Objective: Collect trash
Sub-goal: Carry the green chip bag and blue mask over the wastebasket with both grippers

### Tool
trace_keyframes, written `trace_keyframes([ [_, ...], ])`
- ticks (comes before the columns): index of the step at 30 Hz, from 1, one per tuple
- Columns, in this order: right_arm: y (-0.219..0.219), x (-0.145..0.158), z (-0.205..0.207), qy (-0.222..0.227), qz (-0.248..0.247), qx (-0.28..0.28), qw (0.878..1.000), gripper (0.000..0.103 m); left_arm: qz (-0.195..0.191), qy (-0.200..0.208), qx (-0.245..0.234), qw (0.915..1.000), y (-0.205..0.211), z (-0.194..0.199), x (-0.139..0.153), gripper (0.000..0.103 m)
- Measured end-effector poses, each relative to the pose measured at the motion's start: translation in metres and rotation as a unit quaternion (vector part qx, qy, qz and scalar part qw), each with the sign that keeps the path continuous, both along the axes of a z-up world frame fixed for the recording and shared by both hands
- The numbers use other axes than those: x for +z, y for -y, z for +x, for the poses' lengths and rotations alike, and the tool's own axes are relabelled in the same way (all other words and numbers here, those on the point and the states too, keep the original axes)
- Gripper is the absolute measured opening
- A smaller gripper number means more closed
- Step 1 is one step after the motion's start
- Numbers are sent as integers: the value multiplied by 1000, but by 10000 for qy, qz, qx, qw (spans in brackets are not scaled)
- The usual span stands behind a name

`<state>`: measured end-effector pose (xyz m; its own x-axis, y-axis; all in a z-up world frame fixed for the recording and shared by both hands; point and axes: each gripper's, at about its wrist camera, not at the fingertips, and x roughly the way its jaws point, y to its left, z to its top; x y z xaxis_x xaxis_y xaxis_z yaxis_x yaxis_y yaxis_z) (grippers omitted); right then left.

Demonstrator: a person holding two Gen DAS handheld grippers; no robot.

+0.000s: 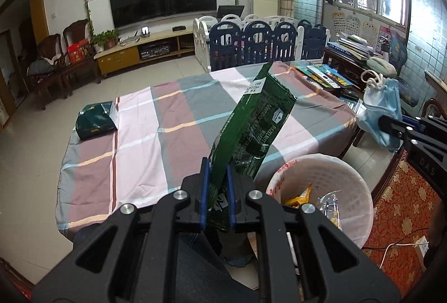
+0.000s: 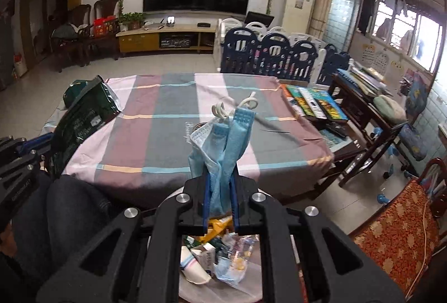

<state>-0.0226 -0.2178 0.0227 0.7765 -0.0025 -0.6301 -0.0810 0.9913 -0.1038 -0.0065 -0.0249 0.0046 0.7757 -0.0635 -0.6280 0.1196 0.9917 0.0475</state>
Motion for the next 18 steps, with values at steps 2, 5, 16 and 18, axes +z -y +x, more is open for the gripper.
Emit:
trace_keyframes([
  [2, 3, 0, -6, 9, -32, -15, 10000, 13, 1, 64, -6, 10000, 1, -3, 4, 13],
  [5, 9, -7, -6, -126, -24, -69, 9999, 13, 9, 38, -32, 10000, 4, -3, 2, 13],
  [16, 31, -23, -10, -450, 430, -182, 9979, 13, -92, -314, -321, 9990, 18, 4, -12, 13],
  [18, 37, -21, -13, -444, 497, -198, 9976, 13, -219, -514, -550, 9969, 28, 7, -17, 13],
])
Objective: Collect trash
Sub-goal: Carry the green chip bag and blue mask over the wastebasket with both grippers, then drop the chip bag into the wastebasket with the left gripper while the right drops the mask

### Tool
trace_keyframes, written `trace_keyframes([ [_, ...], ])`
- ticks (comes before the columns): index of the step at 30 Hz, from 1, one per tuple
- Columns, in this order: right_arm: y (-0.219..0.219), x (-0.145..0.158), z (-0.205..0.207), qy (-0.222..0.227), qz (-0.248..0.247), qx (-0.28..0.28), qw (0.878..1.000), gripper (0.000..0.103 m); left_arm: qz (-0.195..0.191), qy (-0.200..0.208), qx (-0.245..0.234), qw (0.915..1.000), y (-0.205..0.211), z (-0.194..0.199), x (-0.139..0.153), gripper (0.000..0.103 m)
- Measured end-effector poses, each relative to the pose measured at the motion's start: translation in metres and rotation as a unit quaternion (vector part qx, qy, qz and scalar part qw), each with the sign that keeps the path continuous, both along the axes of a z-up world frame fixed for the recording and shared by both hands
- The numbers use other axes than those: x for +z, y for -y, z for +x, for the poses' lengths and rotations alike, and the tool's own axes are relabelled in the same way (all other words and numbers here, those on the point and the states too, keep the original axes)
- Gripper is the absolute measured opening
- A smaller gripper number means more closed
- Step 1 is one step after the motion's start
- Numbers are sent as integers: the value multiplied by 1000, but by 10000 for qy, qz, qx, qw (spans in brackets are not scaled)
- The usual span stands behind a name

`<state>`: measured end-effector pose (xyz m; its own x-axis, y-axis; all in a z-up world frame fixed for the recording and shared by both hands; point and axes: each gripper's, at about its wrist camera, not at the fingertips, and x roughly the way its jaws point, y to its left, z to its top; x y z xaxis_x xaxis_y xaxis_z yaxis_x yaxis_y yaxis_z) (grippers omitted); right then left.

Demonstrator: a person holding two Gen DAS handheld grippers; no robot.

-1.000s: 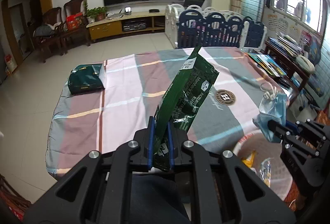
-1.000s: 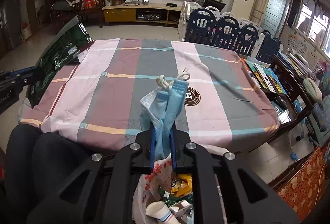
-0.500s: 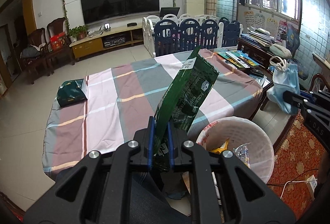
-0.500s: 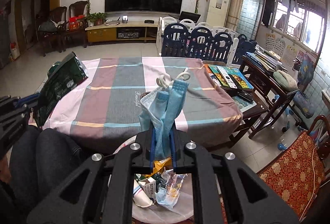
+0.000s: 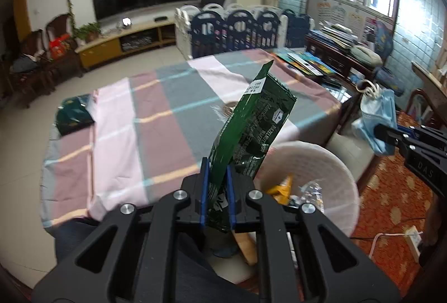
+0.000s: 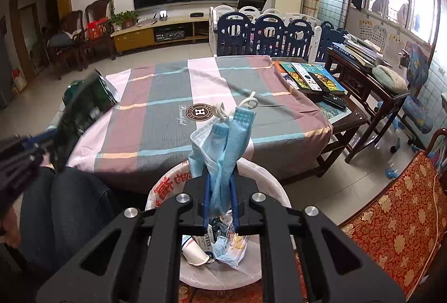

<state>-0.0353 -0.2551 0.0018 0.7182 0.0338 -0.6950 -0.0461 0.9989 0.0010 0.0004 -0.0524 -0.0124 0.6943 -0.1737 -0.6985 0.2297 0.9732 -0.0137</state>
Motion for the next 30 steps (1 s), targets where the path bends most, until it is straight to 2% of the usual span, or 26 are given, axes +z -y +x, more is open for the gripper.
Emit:
trace_keyframes([
  [4, 16, -9, -6, -71, -8, -98, 9999, 13, -91, -340, -554, 9978, 29, 6, -16, 13],
  [10, 44, -26, -11, -245, 248, -302, 9989, 13, 179, -767, -1083, 9910, 77, 14, -51, 13],
  [17, 65, -39, -15, -392, 506, -446, 9969, 13, 533, -1118, -1258, 9843, 112, 23, -91, 13],
  [22, 69, -47, -15, -489, 551, -476, 9961, 13, 465, -1432, -1288, 9802, 122, 33, -112, 14],
  [27, 70, -50, -14, -532, 574, -468, 9958, 13, 421, -1529, -1349, 9781, 124, 34, -117, 15],
  [29, 70, -51, -14, -563, 574, -473, 9956, 13, 424, -1502, -1356, 9784, 123, 33, -116, 23],
  [30, 70, -52, -13, -586, 572, -471, 9955, 13, 429, -1472, -1348, 9789, 122, 33, -113, 38],
])
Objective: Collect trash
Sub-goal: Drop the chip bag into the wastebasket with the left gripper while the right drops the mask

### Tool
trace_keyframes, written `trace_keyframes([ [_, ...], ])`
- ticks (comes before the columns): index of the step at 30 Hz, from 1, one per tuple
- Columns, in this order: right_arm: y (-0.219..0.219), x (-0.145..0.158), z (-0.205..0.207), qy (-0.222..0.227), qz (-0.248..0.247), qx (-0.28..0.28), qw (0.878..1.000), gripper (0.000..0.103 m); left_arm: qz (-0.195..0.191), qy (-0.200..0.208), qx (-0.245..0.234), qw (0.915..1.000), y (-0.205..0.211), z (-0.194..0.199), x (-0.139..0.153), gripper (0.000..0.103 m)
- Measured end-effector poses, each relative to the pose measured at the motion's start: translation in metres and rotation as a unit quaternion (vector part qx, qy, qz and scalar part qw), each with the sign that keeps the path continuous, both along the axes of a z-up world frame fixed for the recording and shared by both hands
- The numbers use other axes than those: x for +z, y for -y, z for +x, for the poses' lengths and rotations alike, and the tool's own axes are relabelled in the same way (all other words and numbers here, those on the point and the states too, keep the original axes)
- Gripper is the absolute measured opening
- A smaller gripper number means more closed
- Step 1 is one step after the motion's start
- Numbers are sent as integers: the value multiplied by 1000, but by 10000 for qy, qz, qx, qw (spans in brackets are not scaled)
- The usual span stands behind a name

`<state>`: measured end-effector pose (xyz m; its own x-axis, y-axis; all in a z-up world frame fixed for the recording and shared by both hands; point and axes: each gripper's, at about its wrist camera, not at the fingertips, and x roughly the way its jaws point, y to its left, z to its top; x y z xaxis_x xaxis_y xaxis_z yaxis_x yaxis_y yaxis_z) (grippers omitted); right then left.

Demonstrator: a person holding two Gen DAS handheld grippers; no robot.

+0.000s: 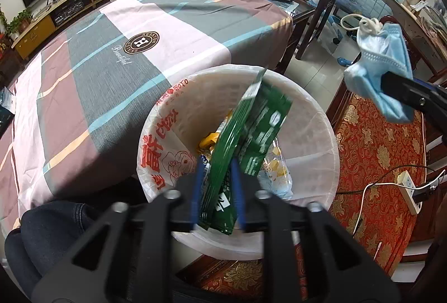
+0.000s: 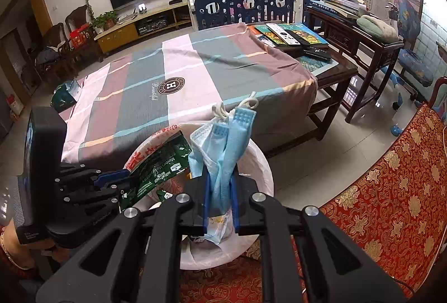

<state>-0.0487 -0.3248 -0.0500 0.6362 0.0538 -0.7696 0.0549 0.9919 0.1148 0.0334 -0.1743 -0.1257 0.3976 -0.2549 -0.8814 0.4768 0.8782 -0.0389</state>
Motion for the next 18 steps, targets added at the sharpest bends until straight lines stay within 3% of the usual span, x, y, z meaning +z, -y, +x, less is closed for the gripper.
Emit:
trace_keyframes([
  [1, -1, -1, 1, -22, 2, 11, 10000, 13, 9, 83, 27, 10000, -1, -1, 3, 47],
  [6, -8, -11, 4, -206, 2, 80, 9998, 13, 166, 409, 302, 9986, -15, -6, 23, 50],
  [10, -21, -20, 7, -372, 66, 175, 9991, 13, 327, 856, 655, 9936, -36, -16, 51, 57],
  [14, -37, -30, 11, -620, 53, 266, 9977, 14, 229, 1345, 919, 9864, -56, -32, 84, 68],
  [17, -46, -37, 14, -798, -38, 310, 9963, 29, 161, 1639, 1080, 9804, -67, -43, 105, 80],
  [18, -49, -37, 14, -818, -111, 298, 9961, 46, 136, 1720, 1142, 9784, -71, -47, 111, 84],
])
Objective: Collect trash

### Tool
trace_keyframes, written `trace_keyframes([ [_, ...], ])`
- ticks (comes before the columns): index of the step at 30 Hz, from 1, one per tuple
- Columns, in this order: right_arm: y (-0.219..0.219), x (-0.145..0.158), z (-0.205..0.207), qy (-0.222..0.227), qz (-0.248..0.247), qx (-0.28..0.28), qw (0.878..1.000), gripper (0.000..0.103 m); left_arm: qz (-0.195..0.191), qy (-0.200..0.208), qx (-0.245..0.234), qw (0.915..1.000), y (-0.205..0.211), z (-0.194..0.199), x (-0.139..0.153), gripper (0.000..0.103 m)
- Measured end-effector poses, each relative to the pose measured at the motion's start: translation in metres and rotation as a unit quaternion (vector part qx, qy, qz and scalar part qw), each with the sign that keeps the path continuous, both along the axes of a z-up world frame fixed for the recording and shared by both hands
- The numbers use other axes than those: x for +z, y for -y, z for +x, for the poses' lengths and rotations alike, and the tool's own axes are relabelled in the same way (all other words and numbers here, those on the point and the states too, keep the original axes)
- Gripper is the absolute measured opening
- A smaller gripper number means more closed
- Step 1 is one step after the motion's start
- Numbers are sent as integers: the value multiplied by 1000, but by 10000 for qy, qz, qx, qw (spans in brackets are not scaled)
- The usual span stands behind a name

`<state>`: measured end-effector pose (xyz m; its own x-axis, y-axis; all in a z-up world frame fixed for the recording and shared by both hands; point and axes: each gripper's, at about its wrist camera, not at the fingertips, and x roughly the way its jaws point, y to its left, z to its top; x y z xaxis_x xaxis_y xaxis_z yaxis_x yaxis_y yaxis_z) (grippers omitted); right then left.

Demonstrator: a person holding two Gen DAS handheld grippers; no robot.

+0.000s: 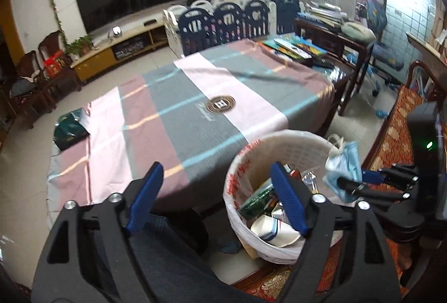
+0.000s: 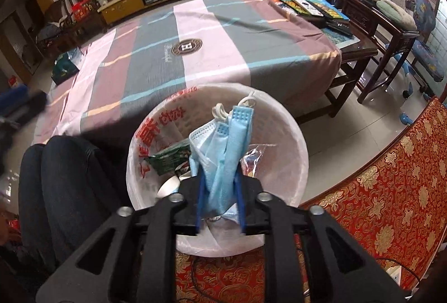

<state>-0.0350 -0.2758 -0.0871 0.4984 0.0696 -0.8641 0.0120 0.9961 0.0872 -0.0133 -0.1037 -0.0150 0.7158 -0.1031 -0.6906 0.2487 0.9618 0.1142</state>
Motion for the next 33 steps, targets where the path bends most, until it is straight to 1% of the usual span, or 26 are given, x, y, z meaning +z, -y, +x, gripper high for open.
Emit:
trace_keyframes([
  [1, -1, 2, 0, 33, -52, -23, 10000, 59, -35, 51, 20, 10000, -2, -3, 5, 85],
  [3, -2, 9, -2, 146, -91, -76, 9998, 69, -106, 136, 58, 9998, -7, -8, 14, 88],
  [5, 0, 18, -3, 204, -87, -156, 9996, 73, -122, 223, 132, 9996, -12, -12, 22, 90],
  [7, 1, 33, -6, 217, -159, -357, 9990, 82, -88, 310, 224, 9992, -16, -16, 28, 94],
  [8, 0, 42, -8, 280, -179, -421, 9986, 83, -62, 346, 276, 9990, -18, -17, 31, 95],
  [10, -4, 68, -16, 572, -231, -438, 9971, 94, -2, 414, 430, 9982, -23, -22, 39, 99],
  [12, -10, 92, -26, 893, -408, -494, 9939, 99, -20, 442, 579, 9973, -30, -29, 47, 100],
  [13, -13, 105, -32, 1053, -523, -530, 9917, 100, -54, 430, 638, 9970, -33, -32, 51, 100],
  [15, -16, 119, -38, 1161, -628, -572, 9896, 100, -176, 413, 733, 9963, -42, -37, 57, 100],
  [18, -20, 133, -46, 1239, -499, -478, 9899, 100, -260, 441, 894, 9947, -54, -42, 65, 100],
  [21, -26, 141, -51, 1281, -444, -357, 9901, 100, -345, 440, 1025, 9932, -63, -45, 70, 100],
  [28, -40, 141, -51, 1290, -547, -202, 9899, 100, -495, 508, 1080, 9916, -72, -49, 77, 100],
  [33, -43, 141, -51, 1301, -544, -161, 9899, 100, -501, 494, 1116, 9913, -73, -49, 77, 100],
])
